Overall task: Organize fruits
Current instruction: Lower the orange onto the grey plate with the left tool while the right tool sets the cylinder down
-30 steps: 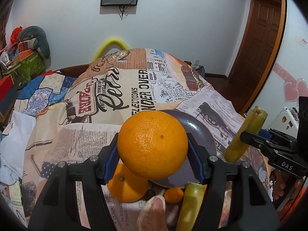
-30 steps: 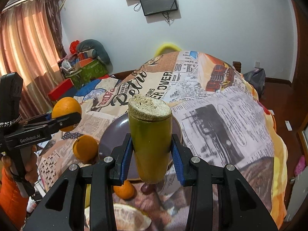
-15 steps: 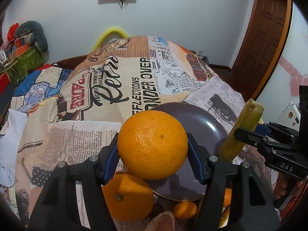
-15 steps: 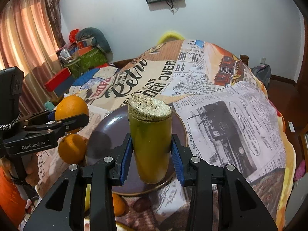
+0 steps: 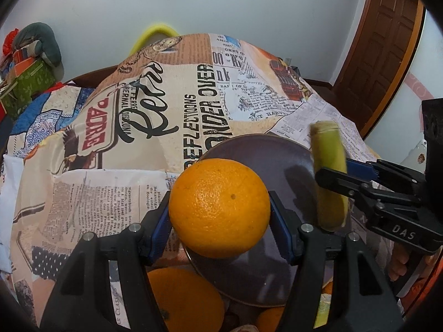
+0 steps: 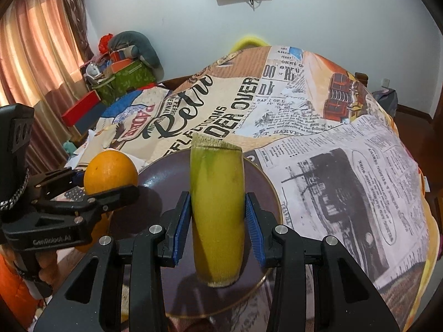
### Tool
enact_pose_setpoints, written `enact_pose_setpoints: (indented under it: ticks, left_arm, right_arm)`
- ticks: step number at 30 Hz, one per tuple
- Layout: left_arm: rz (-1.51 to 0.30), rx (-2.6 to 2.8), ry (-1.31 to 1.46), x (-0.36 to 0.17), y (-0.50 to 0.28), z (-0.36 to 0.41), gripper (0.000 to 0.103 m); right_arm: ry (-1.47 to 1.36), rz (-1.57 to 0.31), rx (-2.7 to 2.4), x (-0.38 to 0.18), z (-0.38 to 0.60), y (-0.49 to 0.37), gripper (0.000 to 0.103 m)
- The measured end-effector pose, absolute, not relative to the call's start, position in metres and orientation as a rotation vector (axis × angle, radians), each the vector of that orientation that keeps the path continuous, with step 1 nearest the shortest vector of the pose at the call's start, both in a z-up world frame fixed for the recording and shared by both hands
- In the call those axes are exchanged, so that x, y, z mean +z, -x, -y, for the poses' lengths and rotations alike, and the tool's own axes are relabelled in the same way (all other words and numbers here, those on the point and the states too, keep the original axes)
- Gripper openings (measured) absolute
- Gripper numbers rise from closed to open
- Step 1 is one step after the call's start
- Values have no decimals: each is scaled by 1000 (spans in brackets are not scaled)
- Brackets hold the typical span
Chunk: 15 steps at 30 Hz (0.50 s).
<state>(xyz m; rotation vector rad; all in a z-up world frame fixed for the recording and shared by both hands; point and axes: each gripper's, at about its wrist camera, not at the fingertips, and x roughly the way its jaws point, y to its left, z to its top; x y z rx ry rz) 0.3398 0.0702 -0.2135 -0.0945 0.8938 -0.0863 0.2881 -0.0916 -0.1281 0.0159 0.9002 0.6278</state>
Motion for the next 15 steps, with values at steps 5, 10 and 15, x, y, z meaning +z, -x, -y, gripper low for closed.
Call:
enact_pose_setpoints:
  ticks: [5, 10, 15]
  left_arm:
    - [-903, -83, 76, -217, -344, -68, 64]
    - [-917, -98, 65, -221, -345, -63, 64]
    - [-943, -94, 70, -228, -348, -62, 64]
  right_arm:
    - [-15, -952, 630, -141, 88, -294, 36]
    - [-13, -979, 636, -147, 87, -295, 36]
    - [-6, -948, 651, -141, 87, -292, 36]
